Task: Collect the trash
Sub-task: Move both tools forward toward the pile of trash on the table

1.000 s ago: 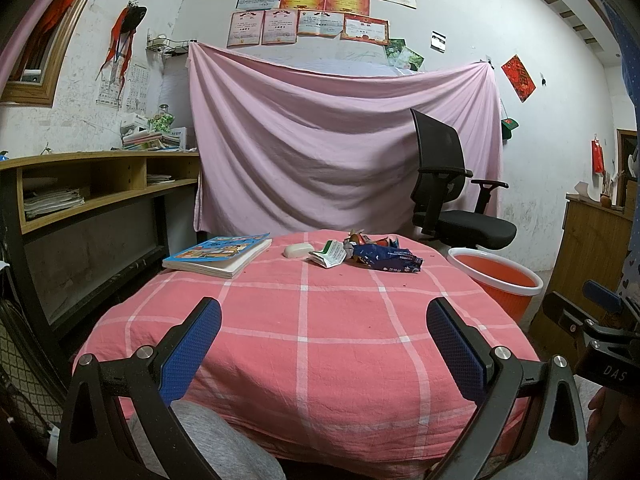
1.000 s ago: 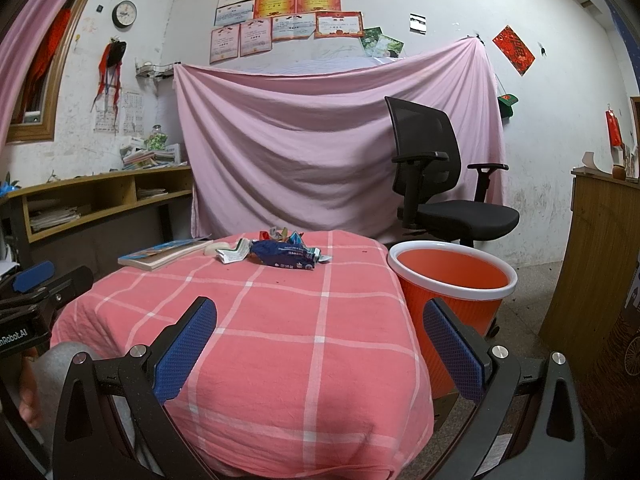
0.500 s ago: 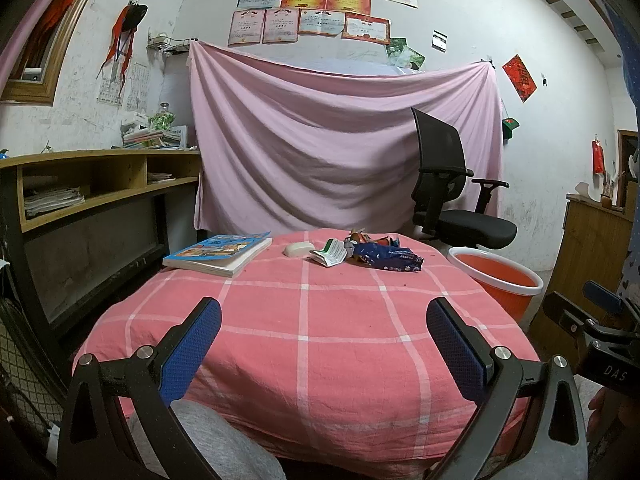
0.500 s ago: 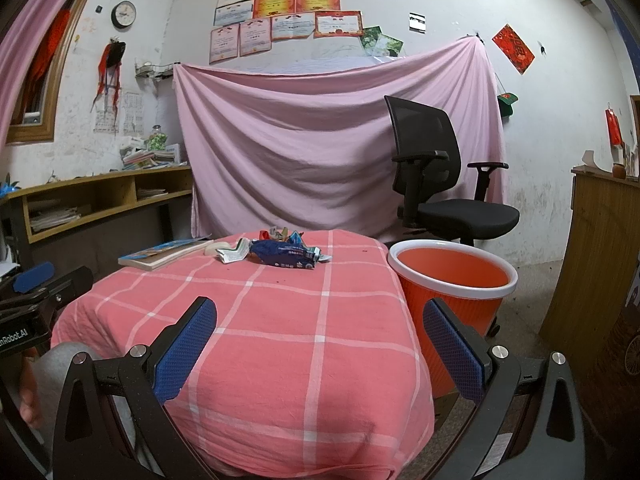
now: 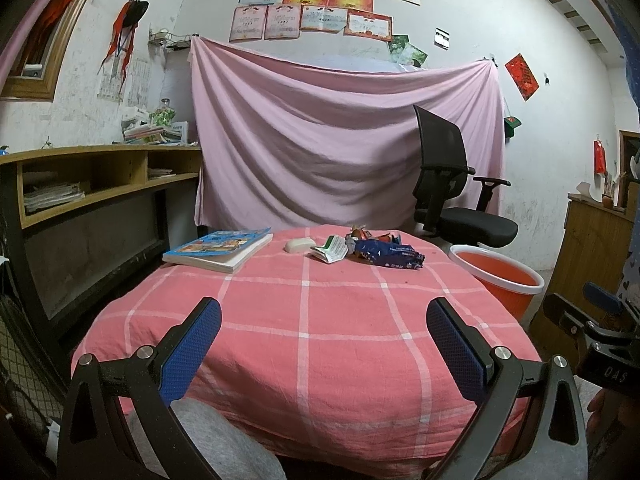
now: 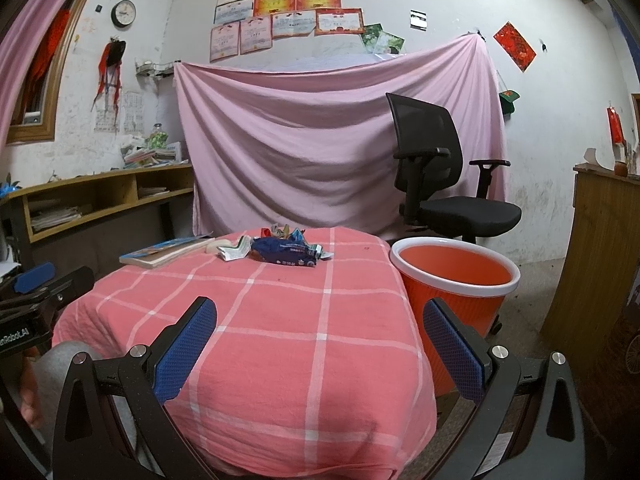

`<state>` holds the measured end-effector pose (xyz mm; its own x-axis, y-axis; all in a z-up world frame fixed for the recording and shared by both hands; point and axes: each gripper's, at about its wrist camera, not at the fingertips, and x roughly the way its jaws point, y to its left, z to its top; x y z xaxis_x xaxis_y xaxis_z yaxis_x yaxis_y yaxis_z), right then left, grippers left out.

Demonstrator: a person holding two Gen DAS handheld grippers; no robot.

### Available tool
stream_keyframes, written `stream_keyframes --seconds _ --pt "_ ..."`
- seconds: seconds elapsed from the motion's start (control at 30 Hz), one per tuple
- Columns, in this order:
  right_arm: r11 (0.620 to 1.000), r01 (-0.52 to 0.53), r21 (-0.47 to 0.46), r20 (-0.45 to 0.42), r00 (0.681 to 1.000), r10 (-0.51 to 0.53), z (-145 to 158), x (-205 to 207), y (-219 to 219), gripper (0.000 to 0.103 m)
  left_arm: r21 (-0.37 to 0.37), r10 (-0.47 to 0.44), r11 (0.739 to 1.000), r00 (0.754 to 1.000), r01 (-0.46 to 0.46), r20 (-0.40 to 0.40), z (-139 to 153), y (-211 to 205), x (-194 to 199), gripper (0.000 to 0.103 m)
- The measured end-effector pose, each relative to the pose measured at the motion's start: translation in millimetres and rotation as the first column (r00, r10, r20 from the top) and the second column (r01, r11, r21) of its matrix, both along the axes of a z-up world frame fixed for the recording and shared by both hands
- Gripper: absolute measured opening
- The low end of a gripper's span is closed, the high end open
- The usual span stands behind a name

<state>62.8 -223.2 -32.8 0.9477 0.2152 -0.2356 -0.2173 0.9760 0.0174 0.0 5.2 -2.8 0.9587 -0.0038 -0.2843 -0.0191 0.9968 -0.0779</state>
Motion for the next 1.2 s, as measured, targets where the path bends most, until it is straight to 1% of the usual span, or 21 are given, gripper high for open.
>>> stream_keyframes --seconds 0.1,0.2,0.23,0.47,0.67,0.77,0.9,1.03,1.2 --pt "1.000 -0.002 0.004 -0.006 1.000 0.002 3 0 -1 0.103 -0.010 -0.001 1.000 1.000 0.001 -0.010 -1 1 1 0.100" --pt "1.000 -0.001 0.009 -0.011 1.000 0.001 1 0 1 0.103 -0.013 0.002 1.000 1.000 -0.002 -0.020 -2 0 3 0.100" --pt "1.000 -0.002 0.011 -0.014 1.000 0.002 -5 2 4 0.103 -0.013 0.002 1.000 1.000 -0.002 -0.023 -2 0 4 0.100" --pt "0.999 0.007 0.038 -0.025 1.000 -0.006 -5 6 0 0.103 -0.026 0.009 1.000 0.999 -0.010 -0.048 -3 1 10 0.100" --pt "0.998 0.011 0.057 -0.035 0.999 -0.009 0 18 -6 0.103 -0.060 0.008 0.998 0.998 -0.012 -0.067 -2 4 28 0.100" --pt "0.997 0.015 0.073 -0.015 1.000 -0.014 5 25 -10 0.103 -0.054 0.018 0.998 0.999 -0.020 -0.041 0 3 38 0.100" --pt "0.995 0.018 0.096 0.008 1.000 -0.019 10 37 -15 0.103 -0.006 0.041 0.999 0.999 -0.041 -0.004 4 -2 58 0.100" --pt "0.994 0.028 0.102 0.025 0.999 -0.030 16 55 -19 0.103 0.022 0.045 0.999 0.999 -0.045 0.031 7 -6 85 0.100" --pt "0.994 0.045 0.101 0.067 0.996 -0.052 26 84 -24 0.103 0.054 0.060 0.996 0.993 -0.066 0.098 14 -3 115 0.100"
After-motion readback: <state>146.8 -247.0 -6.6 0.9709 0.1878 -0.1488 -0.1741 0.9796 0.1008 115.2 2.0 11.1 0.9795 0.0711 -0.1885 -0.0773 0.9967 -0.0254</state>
